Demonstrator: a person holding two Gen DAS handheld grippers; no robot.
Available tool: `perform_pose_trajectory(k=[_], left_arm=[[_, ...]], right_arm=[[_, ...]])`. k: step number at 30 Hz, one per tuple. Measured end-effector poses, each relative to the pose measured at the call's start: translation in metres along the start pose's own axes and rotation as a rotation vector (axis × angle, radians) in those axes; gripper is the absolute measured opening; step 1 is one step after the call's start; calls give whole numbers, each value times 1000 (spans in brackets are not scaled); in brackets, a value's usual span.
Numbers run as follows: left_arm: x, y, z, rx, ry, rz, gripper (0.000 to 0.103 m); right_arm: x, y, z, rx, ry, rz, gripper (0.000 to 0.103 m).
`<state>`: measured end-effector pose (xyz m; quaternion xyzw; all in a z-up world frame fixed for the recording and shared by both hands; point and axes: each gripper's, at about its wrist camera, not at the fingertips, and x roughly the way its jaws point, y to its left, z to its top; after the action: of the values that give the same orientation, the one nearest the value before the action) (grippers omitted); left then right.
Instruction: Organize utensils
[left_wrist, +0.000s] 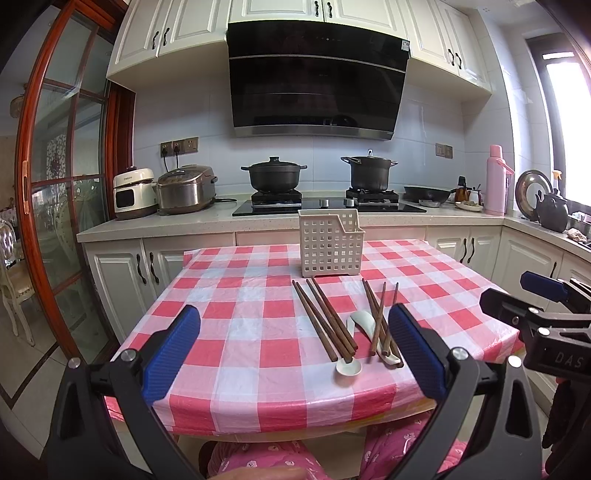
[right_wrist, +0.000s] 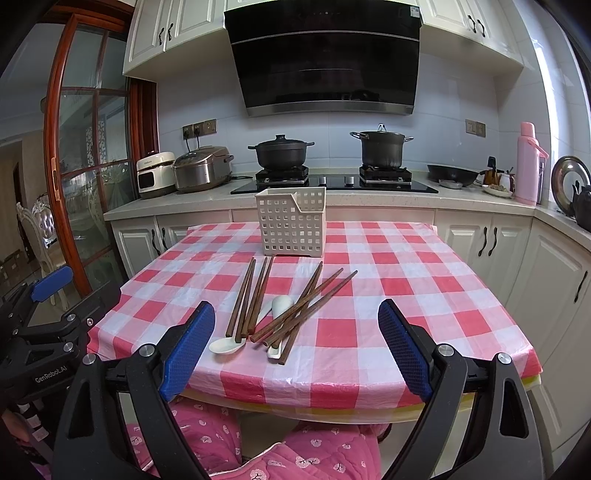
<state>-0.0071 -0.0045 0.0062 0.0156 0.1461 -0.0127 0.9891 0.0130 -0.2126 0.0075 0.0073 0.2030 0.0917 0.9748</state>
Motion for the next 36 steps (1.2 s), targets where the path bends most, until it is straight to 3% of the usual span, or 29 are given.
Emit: perform_pose_trajectory(k=[36], left_arm=[[-1, 0, 0, 0, -3, 1, 99]], right_arm=[[0, 2, -1, 5, -2, 1, 85]])
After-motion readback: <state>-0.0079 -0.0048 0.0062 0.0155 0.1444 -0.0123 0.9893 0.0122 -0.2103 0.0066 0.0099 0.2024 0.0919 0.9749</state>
